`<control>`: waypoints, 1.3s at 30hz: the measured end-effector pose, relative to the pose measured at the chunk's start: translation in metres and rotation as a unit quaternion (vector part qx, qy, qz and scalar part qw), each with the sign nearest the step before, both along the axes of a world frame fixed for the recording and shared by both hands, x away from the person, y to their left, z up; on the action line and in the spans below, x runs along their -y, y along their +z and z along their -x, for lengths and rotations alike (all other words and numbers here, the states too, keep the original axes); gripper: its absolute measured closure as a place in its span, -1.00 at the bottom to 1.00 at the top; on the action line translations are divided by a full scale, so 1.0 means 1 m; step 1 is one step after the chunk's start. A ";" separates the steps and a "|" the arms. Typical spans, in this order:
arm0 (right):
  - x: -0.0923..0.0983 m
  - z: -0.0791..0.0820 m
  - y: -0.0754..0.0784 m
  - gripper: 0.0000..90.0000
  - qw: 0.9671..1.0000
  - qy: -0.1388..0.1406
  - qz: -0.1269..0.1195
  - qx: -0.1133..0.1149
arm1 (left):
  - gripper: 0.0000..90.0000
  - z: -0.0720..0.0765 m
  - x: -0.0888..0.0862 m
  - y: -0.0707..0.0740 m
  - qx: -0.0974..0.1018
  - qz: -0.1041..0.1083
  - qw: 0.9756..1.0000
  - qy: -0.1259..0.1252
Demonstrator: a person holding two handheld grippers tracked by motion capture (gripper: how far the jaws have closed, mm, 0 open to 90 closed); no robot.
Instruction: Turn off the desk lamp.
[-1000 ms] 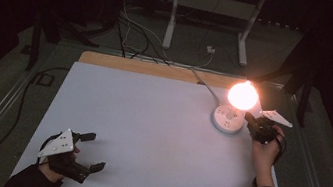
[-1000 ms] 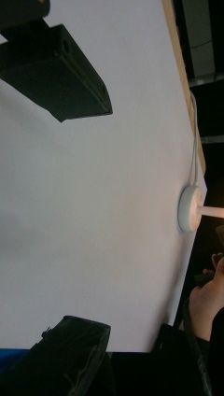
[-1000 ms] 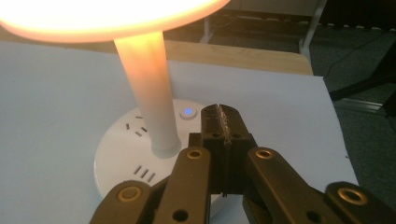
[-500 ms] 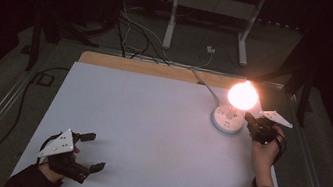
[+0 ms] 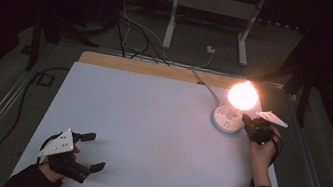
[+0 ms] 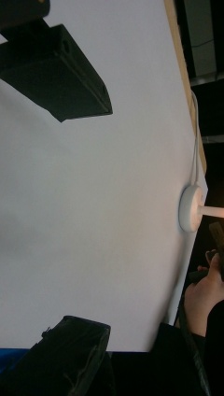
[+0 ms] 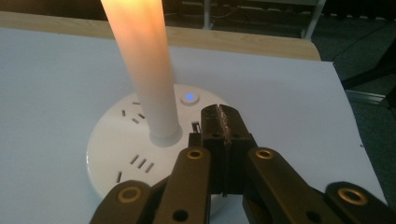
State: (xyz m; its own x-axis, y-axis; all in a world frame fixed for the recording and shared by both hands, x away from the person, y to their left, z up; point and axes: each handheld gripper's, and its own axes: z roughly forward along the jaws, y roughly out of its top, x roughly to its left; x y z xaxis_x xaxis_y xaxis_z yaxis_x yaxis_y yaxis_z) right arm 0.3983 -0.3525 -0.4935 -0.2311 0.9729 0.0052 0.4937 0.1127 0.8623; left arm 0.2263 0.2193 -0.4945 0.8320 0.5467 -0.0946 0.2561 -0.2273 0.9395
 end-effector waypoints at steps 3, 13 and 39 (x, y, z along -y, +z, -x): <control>-0.001 -0.001 -0.002 1.00 1.000 0.000 0.003 -0.004 | -0.99 0.000 0.000 0.000 0.001 0.002 1.000 0.000; -0.004 -0.002 -0.007 1.00 1.000 0.003 0.012 -0.010 | -0.99 0.000 0.000 0.000 0.000 0.001 1.000 -0.001; -0.007 -0.004 -0.019 1.00 0.999 0.008 0.026 -0.020 | -0.99 0.001 0.000 0.000 -0.001 0.003 1.000 -0.003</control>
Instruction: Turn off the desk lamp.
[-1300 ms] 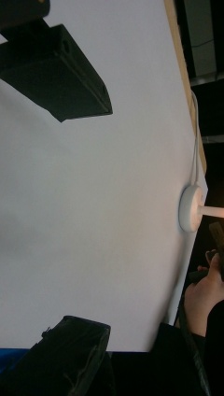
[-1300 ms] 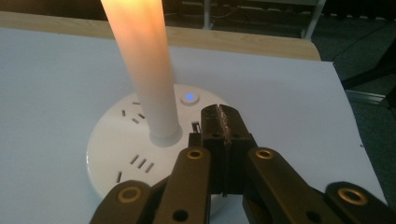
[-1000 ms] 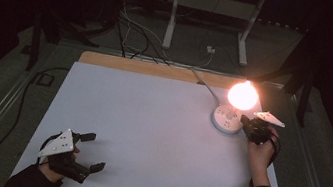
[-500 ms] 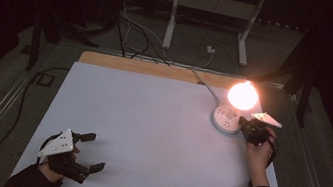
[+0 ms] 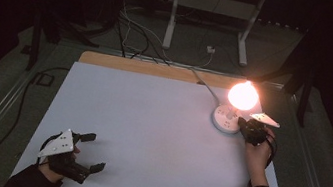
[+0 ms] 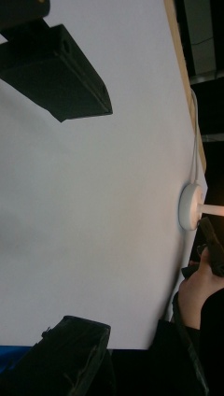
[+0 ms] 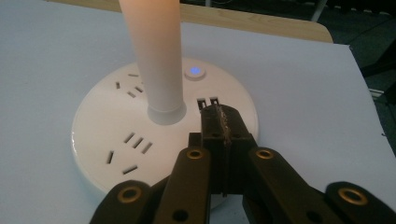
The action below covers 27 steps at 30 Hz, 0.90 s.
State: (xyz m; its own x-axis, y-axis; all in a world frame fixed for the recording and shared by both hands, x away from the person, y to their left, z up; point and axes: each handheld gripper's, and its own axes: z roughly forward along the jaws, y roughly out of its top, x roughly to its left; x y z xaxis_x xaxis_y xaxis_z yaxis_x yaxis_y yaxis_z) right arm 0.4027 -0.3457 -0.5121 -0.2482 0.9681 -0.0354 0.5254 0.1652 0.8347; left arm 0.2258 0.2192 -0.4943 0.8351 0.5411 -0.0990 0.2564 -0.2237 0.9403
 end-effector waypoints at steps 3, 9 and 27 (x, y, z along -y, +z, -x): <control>-0.001 0.000 -0.001 1.00 1.000 0.004 0.010 0.003 | -0.99 0.000 0.000 0.000 0.000 -0.001 1.000 0.000; 0.001 0.001 0.002 1.00 1.000 -0.003 -0.013 -0.003 | -0.99 0.001 0.000 0.000 0.003 -0.001 1.000 -0.001; 0.014 0.014 0.034 1.00 0.998 -0.019 -0.044 0.050 | -0.99 0.000 0.000 0.000 0.001 -0.001 1.000 0.000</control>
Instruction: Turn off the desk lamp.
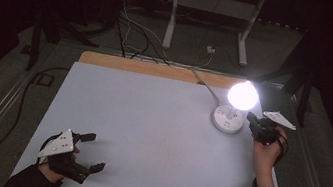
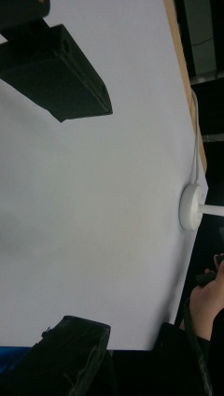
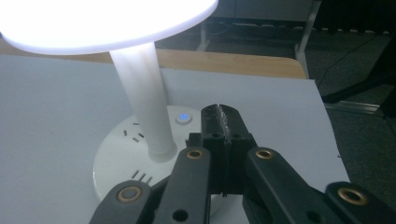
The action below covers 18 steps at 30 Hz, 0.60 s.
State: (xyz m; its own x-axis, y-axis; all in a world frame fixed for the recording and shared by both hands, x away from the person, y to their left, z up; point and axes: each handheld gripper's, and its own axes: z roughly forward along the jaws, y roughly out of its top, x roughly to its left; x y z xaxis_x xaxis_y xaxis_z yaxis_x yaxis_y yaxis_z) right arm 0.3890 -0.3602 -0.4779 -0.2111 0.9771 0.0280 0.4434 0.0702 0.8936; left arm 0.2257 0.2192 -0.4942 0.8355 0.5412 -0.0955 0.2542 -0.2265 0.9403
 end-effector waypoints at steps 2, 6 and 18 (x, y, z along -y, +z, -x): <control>-0.001 0.000 0.001 1.00 1.000 0.001 0.004 0.001 | -0.99 0.000 0.000 0.000 0.000 0.002 1.000 0.000; -0.002 0.000 0.000 1.00 1.000 0.001 0.005 0.001 | -0.99 0.000 0.000 0.000 0.000 0.001 1.000 0.000; -0.007 -0.005 -0.011 1.00 1.000 0.006 0.014 -0.017 | -0.99 0.000 0.000 0.000 -0.001 0.001 1.000 0.000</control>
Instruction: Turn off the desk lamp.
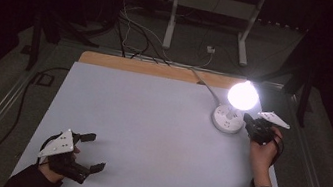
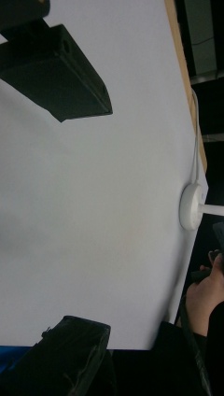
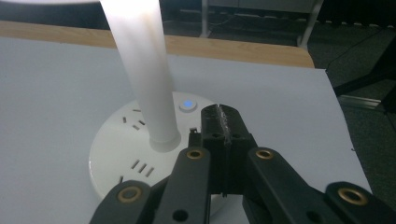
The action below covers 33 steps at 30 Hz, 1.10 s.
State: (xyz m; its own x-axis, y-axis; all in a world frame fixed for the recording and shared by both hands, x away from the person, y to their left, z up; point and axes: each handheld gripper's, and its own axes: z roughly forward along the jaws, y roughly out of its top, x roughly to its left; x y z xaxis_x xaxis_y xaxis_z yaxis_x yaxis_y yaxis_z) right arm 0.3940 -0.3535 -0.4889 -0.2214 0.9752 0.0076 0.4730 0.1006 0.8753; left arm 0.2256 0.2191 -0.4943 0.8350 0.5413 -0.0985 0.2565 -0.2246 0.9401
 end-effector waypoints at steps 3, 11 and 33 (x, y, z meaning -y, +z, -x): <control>-0.001 -0.002 -0.003 1.00 1.000 0.000 0.004 -0.003 | -0.99 0.000 0.000 0.000 0.001 0.000 1.000 0.000; -0.005 -0.005 -0.014 1.00 1.000 0.001 0.018 -0.022 | -0.99 0.000 0.000 0.000 0.001 -0.001 1.000 0.000; -0.009 -0.009 -0.024 1.00 0.999 0.008 0.027 -0.034 | -0.99 0.000 0.000 0.000 0.001 -0.004 1.000 0.000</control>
